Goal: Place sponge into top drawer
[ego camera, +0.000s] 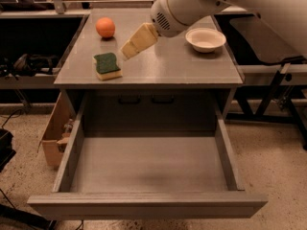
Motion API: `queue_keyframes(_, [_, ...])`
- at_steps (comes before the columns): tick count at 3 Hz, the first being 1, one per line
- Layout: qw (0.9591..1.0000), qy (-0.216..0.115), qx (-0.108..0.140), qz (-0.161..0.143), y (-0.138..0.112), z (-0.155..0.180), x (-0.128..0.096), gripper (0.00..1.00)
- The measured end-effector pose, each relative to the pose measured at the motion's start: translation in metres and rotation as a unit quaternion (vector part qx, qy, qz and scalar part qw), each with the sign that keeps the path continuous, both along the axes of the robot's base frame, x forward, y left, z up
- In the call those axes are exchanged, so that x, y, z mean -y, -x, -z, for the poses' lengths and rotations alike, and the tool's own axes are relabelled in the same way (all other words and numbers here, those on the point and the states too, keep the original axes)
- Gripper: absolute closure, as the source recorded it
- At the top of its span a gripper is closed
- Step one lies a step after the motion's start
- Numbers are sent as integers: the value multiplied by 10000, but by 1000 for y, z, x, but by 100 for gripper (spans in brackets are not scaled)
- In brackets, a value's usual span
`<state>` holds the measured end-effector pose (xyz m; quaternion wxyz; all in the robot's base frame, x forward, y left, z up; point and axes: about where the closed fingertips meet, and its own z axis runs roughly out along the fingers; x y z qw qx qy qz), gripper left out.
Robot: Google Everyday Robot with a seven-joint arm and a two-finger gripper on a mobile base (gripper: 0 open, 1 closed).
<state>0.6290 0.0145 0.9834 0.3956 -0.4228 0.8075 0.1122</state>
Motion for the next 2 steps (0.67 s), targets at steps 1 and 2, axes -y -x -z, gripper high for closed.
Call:
queue_keyframes(1, [10000,0,0,0,0,0,0,0])
queue_keyframes(2, [9995,266,-153,47,-11,11,-21,0])
